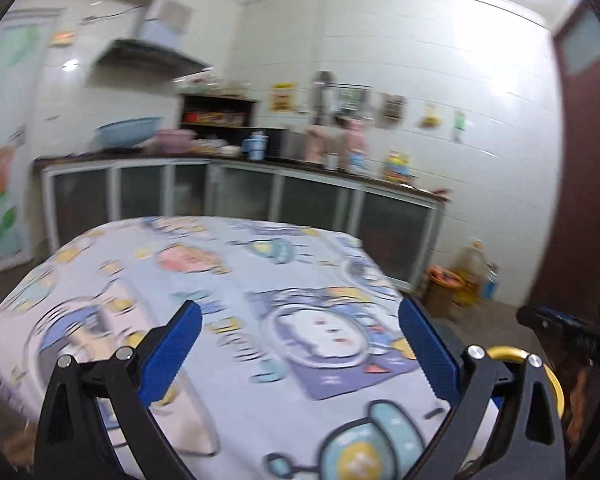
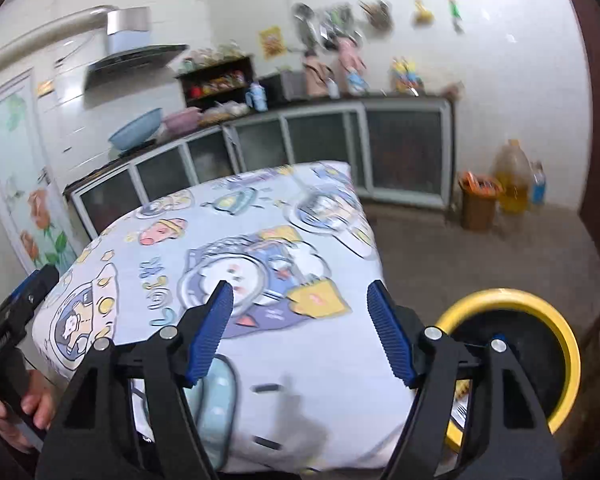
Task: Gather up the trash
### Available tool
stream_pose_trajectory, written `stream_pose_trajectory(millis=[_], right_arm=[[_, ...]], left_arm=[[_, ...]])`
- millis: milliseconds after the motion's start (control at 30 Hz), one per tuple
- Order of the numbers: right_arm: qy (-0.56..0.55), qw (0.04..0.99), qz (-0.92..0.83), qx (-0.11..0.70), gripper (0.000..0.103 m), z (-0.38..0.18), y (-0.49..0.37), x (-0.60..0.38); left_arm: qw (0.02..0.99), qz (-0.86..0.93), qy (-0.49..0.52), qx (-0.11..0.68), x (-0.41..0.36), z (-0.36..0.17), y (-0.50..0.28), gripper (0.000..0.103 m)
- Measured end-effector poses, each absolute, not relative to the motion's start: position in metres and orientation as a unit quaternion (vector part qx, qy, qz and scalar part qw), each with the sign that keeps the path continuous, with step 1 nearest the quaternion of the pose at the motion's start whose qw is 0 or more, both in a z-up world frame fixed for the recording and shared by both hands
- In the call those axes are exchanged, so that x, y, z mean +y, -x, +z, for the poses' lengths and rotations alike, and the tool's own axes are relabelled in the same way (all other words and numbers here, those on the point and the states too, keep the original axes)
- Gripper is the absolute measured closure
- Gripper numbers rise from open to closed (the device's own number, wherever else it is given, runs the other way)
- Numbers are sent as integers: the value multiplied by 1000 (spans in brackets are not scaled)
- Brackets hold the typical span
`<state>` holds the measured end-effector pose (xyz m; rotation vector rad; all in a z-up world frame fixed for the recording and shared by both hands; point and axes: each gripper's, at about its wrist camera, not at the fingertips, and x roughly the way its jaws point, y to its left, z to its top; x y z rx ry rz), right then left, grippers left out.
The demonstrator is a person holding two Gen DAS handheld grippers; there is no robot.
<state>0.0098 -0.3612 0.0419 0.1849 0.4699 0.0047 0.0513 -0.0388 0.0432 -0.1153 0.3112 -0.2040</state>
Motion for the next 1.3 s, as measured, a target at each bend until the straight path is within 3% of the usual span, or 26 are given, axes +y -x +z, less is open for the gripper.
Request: stream_pose_trajectory(millis=[67,167,367,1300], right_arm=[[-73,974,7,215,30,45,-7,-336],[-69,983,-4,173,8,49,3,-310],[-15,994,-46,101,8,42,23,-273],[2,984,-118,132,8,-21,43,-239]], left_arm=[[984,-74,59,148,-23,44,-45,8],[988,-30,26,149,-14,45,-36,8],[986,-20,4,164,-2,40,-20,8],[973,-25,30,228,-2,-5,-1,8]])
